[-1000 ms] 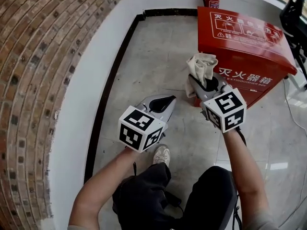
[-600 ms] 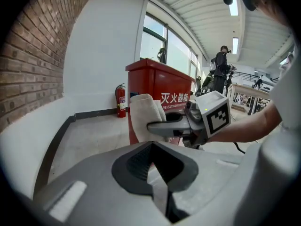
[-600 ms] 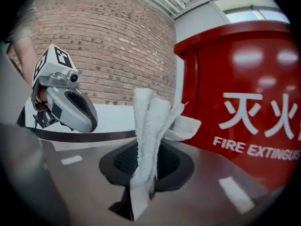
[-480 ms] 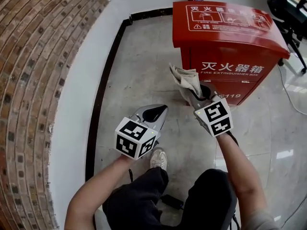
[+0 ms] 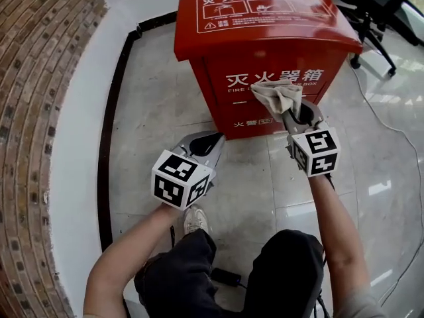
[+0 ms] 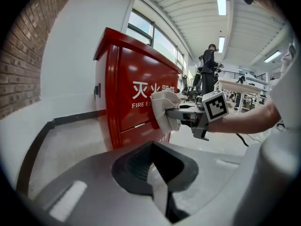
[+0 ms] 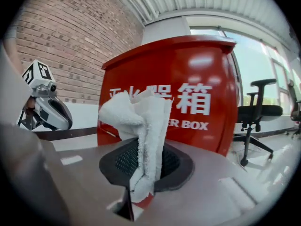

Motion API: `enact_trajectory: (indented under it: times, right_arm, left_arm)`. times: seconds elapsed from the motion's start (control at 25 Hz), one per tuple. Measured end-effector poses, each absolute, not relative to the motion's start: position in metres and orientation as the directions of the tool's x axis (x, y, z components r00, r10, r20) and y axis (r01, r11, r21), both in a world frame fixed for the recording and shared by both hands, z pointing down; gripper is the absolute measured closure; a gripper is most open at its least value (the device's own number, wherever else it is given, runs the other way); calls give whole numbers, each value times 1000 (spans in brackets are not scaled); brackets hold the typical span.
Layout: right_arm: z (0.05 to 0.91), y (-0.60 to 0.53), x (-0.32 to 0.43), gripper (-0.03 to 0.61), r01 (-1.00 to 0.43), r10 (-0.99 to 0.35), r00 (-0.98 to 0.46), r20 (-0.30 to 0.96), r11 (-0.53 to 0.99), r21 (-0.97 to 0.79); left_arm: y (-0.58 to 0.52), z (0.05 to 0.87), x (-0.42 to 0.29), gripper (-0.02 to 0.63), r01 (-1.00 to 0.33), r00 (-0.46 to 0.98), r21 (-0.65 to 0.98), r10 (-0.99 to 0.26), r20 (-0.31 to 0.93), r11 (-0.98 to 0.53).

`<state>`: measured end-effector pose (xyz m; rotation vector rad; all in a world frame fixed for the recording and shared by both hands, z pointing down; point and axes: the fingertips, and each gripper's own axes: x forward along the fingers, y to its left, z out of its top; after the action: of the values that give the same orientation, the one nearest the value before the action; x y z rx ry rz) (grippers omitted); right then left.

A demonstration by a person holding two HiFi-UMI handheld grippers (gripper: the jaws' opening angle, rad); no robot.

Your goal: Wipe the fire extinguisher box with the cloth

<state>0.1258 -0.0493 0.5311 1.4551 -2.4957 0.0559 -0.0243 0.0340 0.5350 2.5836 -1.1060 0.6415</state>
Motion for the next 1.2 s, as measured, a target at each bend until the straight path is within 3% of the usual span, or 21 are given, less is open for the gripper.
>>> enact_trajectory:
  times: [0.32,0.68,0.92,1.2]
  right_arm:
    - [541,-62,247,489,-945,-923,-285,259,315,83]
    - [586,-53,318,489,-994,-951,-111,289,109,-23]
    - [645,-40,303,489,-992,-924,-118,363,93,-88]
    - [681,-53,247,489,-976,-878,-211,430,215,-40]
  left_arm:
    - [21,545,29,613,-662,677,70,-557,481,-746]
    - [10,575,36,613,-656,657,55,-534,532,-752]
    - [17,607,25,614,-659,635,62,-511,579,-749]
    - [13,628,4,614,-695,605,80,-521,601,-715]
